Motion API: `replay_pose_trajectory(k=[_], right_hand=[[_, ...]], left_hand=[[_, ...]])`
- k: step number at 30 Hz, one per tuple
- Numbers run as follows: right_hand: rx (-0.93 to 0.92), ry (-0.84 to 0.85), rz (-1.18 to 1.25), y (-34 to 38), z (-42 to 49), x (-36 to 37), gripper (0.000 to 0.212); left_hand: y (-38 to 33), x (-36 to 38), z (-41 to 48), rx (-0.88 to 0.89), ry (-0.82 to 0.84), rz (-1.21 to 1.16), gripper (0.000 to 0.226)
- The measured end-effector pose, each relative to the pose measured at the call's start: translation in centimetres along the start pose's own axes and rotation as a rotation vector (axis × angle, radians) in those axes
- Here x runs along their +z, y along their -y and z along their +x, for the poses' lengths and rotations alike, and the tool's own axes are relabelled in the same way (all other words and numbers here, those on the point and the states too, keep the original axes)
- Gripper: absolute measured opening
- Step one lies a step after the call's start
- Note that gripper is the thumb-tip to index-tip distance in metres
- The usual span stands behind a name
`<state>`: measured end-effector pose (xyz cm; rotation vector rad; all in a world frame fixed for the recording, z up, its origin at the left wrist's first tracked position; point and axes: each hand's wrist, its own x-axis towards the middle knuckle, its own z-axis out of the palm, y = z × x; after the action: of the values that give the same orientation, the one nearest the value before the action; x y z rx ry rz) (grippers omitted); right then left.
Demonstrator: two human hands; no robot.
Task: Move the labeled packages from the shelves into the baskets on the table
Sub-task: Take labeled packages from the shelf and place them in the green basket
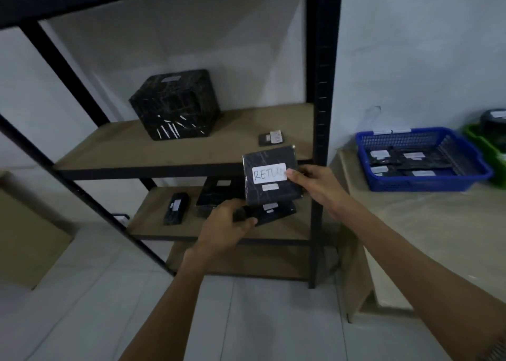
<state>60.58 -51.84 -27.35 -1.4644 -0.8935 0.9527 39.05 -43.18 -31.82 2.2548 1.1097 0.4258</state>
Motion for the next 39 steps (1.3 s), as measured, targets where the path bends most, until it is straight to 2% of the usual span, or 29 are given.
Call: replay_pose_trajectory(k=[12, 17, 24, 32, 39], right_hand=[[0.088, -0.217, 0.015, -4.9, -18.5, -5.8, 0.016], [0.160, -0.302, -0.041, -7.1, -25.6, -10.9, 0.023], [0.206, -0.409, 0.063, -9.5, -31.7, -21.4, 0.030], [0.167, -0.439, 0.072, -11.0, -36.8, -37.3, 0.019], [0.166, -0.454, 0.068, -11.9, -37.1, -50.0, 0.022]], left_hand=[[-5.9, 7.8, -12.4, 0.048, 0.113, -0.162, 0.026], [-10.2, 12.6, -16.2, 0.051, 0.210, -0.246, 0.027], [-19.2, 20.0, -16.8, 0.115, 0.297, -0.270, 0.029], [-32.7, 32.1, -14.3, 0.170, 0.310, -0.122, 0.028], [-41.9, 39.5, -12.3, 0.156, 0.344, -0.114, 0.029]])
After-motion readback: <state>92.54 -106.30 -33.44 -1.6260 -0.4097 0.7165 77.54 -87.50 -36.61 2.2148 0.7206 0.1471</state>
